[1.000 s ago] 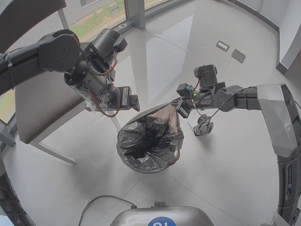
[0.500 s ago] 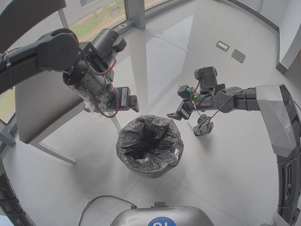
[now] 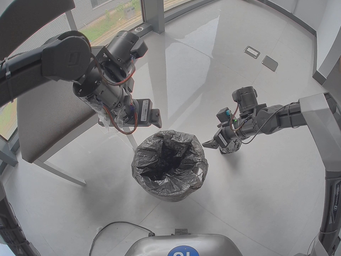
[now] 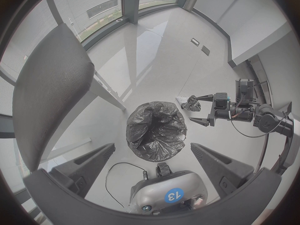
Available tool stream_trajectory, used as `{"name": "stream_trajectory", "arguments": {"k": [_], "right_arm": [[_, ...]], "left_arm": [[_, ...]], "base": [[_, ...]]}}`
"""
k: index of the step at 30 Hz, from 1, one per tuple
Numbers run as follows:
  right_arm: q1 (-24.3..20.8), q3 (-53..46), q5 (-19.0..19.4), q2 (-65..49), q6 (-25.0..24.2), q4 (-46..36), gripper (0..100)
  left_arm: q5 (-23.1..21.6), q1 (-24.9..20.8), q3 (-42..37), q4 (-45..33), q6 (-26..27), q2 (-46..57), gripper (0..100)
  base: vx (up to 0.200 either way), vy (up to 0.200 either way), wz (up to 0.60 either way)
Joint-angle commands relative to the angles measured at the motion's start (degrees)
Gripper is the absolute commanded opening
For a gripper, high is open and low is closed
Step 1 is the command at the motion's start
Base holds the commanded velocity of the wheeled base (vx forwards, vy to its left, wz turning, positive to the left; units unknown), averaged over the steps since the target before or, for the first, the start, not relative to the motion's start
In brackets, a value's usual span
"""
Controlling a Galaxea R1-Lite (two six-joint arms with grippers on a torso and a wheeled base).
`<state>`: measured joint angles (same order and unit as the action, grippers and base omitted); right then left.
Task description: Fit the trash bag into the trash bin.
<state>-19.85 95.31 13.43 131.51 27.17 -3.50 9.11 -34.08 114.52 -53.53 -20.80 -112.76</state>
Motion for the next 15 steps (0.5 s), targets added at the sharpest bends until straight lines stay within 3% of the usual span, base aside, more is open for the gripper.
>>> {"name": "stream_trajectory", "arguments": {"k": [1,8,14,15], "right_arm": [[0.9,-6.4,2.9,-6.4,-11.0,-2.0,100],[2.2,-8.7,3.0,-9.0,-13.9,-2.1,100],[3.8,-11.9,2.6,-9.9,-12.8,-1.6,100],[6.4,-12.2,2.6,-9.7,-10.6,-1.6,100]], "left_arm": [[0.8,-1.6,-2.5,1.8,2.3,0.4,100],[0.9,-2.0,-3.4,4.7,2.1,-0.2,100],[1.0,-2.0,-4.7,4.7,2.0,0.0,100],[1.1,-2.4,-4.0,5.0,2.3,0.6,100]], "base": [[0.000,0.000,0.00],[0.000,0.000,0.00],[0.000,0.000,0.00],[0.000,0.000,0.00]]}}
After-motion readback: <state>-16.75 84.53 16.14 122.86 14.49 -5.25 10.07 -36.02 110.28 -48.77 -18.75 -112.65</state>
